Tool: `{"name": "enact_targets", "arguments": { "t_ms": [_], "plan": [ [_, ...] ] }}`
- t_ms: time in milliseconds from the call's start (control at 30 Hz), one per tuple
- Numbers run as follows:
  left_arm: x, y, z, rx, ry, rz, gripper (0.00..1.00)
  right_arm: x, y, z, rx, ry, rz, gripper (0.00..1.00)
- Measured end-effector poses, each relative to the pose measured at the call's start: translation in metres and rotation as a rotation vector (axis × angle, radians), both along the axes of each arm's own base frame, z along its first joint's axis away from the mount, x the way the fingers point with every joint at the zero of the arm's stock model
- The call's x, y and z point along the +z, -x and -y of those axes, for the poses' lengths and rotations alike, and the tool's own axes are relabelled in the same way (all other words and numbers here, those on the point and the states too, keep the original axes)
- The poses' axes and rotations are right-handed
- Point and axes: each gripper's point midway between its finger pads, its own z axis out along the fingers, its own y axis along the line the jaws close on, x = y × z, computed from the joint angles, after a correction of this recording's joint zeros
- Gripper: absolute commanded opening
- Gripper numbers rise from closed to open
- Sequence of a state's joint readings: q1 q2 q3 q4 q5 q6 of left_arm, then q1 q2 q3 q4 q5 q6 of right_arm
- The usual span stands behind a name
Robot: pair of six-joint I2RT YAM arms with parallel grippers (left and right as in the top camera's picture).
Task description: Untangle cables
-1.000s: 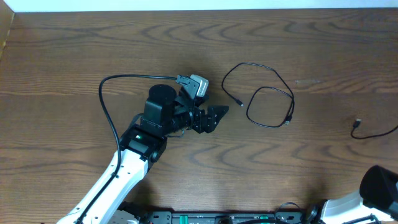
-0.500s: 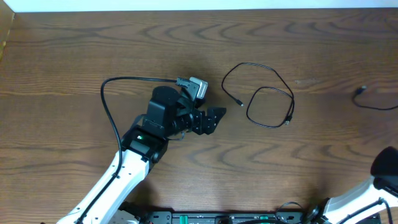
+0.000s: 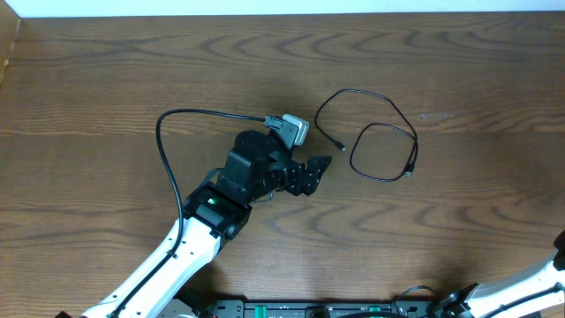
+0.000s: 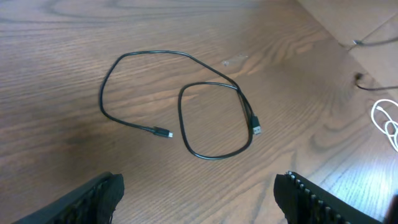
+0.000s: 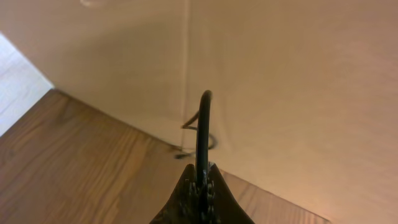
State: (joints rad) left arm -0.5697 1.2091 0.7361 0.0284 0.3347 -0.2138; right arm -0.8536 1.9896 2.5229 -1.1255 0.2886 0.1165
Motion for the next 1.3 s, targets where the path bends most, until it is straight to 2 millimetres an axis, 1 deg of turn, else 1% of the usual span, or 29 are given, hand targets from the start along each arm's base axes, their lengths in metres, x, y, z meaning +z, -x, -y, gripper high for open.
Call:
{"name": "enact_targets", "arguments": {
  "t_ms": [67,133,233,267,300,467,500,600,633,733,833,933,1033,1100,1167,1300],
  "plan": [
    [0.000,0.000,0.000,0.003,-0.002,0.001,0.83,-0.012,-0.007,0.002,0.019,-0.027,-0.013,0.01],
    [0.000,0.000,0.000,0.004,-0.002,0.001,0.83,-0.031,-0.015,0.006,0.034,-0.065,-0.032,0.01],
    [0.000,0.000,0.000,0.004,-0.002,0.001,0.83,-0.068,-0.027,0.013,0.054,-0.140,-0.076,0.01],
    [0.000,-0.001,-0.001,0.005,-0.003,0.002,0.83,-0.087,-0.031,0.016,0.059,-0.176,-0.100,0.01],
    [0.000,-0.001,-0.001,0.006,-0.003,0.002,0.83,-0.101,-0.034,0.017,0.063,-0.203,-0.120,0.01],
    [-0.001,0.000,-0.001,0.007,-0.006,-0.001,0.84,-0.163,-0.041,0.021,0.068,-0.327,-0.205,0.01],
    [-0.002,0.000,-0.001,0.007,-0.007,-0.004,0.84,-0.169,-0.040,0.020,0.066,-0.343,-0.213,0.01],
    [-0.003,0.000,-0.002,0.007,-0.010,-0.008,0.84,-0.207,-0.038,0.018,0.050,-0.432,-0.264,0.01],
    [-0.003,0.001,-0.002,0.007,-0.011,-0.009,0.84,-0.216,-0.038,0.018,0.048,-0.452,-0.273,0.01],
    [-0.005,0.002,-0.002,0.007,-0.016,-0.018,0.84,-0.257,-0.042,0.015,0.052,-0.539,-0.308,0.01],
    [-0.006,0.002,-0.003,0.006,-0.019,-0.023,0.84,-0.297,-0.043,0.006,0.067,-0.637,-0.344,0.01],
    [-0.006,0.002,-0.003,0.008,-0.018,-0.026,0.84,-0.332,-0.039,-0.005,0.066,-0.728,-0.395,0.01],
    [-0.007,0.003,-0.003,0.011,-0.016,-0.031,0.84,-0.358,-0.033,-0.012,0.048,-0.789,-0.429,0.01],
    [-0.007,0.003,-0.003,0.015,-0.011,-0.037,0.84,-0.370,-0.030,-0.014,0.037,-0.816,-0.447,0.01],
    [-0.007,0.003,-0.003,0.017,-0.009,-0.040,0.84,-0.377,-0.028,-0.015,0.030,-0.829,-0.454,0.01],
    [-0.009,0.004,-0.004,0.019,-0.012,-0.050,0.84,-0.378,-0.024,-0.014,0.019,-0.838,-0.454,0.01]
  ]
}}
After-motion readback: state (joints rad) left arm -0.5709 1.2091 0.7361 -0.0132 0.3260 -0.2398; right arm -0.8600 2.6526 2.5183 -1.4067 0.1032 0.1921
